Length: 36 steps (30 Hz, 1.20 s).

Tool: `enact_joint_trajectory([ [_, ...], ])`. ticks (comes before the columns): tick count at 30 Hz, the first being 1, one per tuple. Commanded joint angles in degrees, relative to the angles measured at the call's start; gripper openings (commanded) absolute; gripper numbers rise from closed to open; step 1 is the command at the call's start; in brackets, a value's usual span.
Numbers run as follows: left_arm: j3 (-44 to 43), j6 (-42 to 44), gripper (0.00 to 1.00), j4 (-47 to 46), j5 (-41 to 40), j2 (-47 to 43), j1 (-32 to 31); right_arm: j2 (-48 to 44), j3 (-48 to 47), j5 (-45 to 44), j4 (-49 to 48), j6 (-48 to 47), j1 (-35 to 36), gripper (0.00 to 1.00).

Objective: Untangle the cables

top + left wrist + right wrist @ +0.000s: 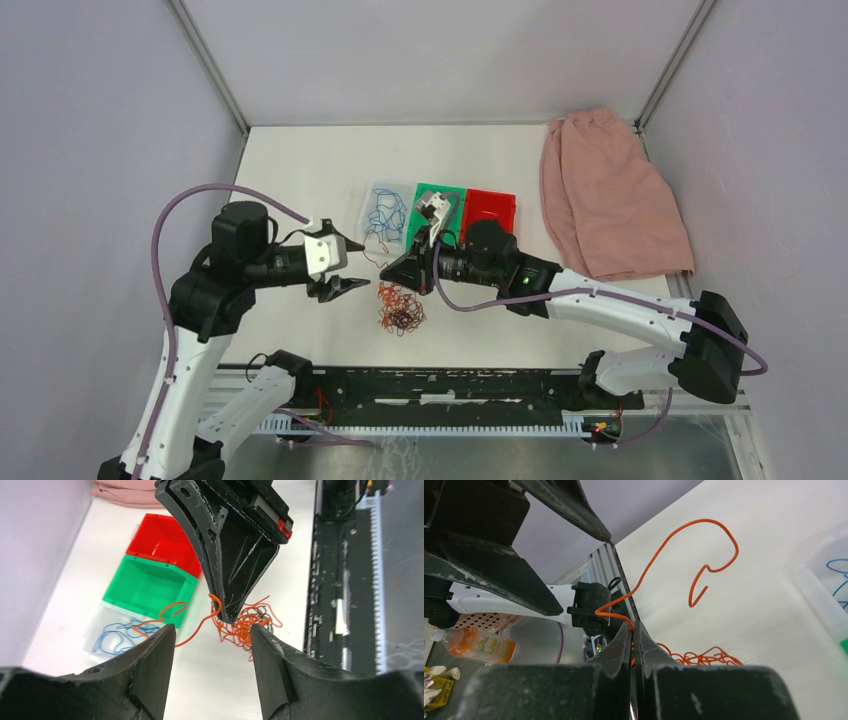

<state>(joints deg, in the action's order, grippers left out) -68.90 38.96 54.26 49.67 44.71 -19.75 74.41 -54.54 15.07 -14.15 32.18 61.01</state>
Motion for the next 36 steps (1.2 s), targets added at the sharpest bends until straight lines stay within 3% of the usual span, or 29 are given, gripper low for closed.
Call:
enact_joint_trajectory([
  [1, -2.2, 15.2, 0.64, 4.0, -2.2, -1.0, -0.4, -1.7, -4.6, 1.2, 2.8, -1.0, 0.4, 0.03],
  [10, 0.5, 17.3, 0.6, 3.0, -2.4, 0.8, -0.3, 1.5, -8.5, 1.7, 6.5, -1.5, 1.6, 0.03],
  [20, 2.2, 14.6, 0.44, 1.4, -3.8, 1.0, -0.3, 3.5, -10.4, 0.6, 6.5, -1.3, 2.2, 0.03],
  [31, 4.2, 12.8, 0.55, 2.8, -3.4, -0.2, -0.3, 5.0, -12.3, -2.0, 9.4, -1.5, 2.8, 0.0],
  [36, 5.5, 10.6, 0.37, -2.2, -6.3, -1.1, -0.3, 5.3, -12.7, -1.9, 9.6, -1.5, 3.0, 0.01],
])
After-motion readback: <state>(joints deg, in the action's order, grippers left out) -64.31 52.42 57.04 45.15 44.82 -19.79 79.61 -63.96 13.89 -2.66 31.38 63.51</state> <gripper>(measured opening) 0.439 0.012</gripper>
